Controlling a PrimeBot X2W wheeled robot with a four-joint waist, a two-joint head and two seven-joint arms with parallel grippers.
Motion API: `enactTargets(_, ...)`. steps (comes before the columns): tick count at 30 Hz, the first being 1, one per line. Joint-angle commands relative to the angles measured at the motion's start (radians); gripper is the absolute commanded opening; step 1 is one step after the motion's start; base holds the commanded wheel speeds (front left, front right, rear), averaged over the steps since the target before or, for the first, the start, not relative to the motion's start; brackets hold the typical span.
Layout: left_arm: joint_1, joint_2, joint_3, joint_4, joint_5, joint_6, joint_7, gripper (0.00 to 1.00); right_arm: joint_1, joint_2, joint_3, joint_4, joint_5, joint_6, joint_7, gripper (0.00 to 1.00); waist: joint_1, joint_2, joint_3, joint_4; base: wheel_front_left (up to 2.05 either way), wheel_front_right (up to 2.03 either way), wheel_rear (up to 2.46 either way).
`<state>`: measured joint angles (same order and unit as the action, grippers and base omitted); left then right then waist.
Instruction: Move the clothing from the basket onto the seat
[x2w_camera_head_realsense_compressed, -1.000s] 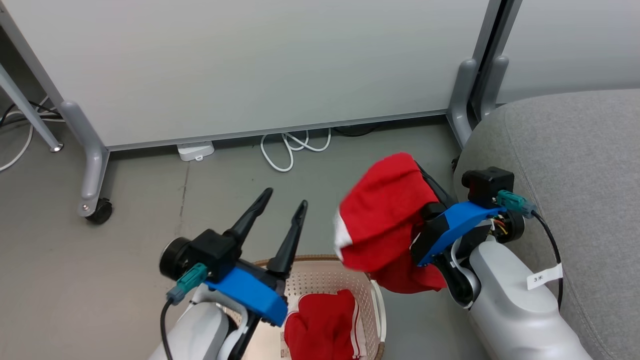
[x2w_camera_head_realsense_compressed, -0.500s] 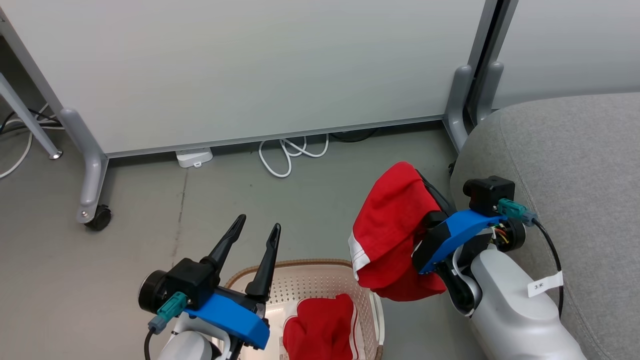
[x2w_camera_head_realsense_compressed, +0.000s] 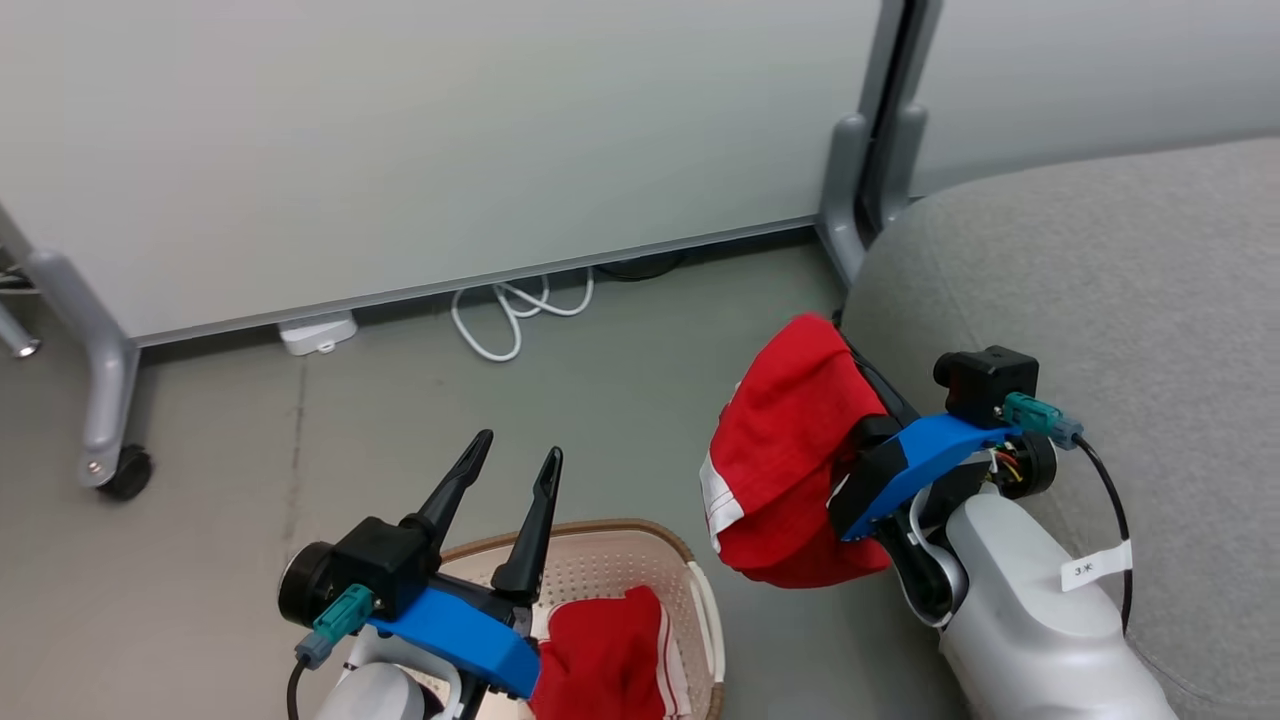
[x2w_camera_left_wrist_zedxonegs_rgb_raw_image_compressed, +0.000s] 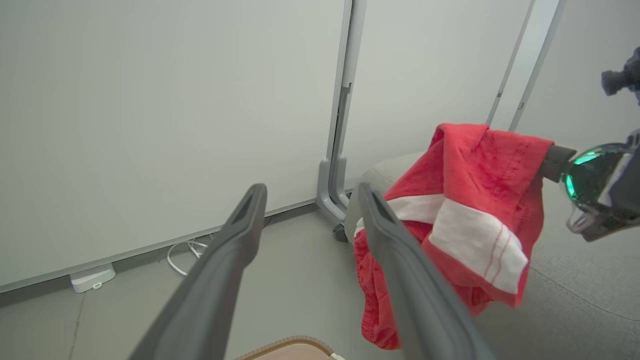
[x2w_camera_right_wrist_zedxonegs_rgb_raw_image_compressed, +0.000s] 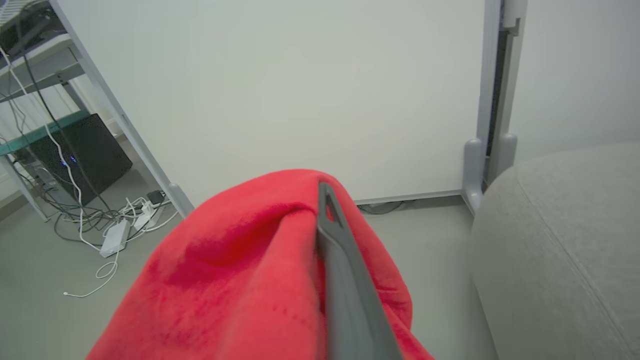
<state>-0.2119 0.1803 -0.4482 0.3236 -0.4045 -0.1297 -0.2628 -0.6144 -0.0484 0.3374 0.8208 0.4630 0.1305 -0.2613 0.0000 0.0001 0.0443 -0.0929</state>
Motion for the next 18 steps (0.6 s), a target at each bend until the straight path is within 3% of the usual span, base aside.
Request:
enactTargets(1,0.003,0.001,0.004,0.003,-0.003,-0.002,-0.003,1.0,0.005,-0.003,-0.005,-0.007,-0.008,0.0,-0.006,0.0,0.0,-0.0001,0.007,-0.041,0.0,0.0,0.0)
enactTargets(18,-0.003,0.004,0.05,0.04,0.024,-0.002,-0.003,1.0,0.015,-0.003,-0.045,-0.049,-0.019,0.0,-0.006,0.0,0.0,-0.0001,0.051,-0.28,0.0,0.0,0.0)
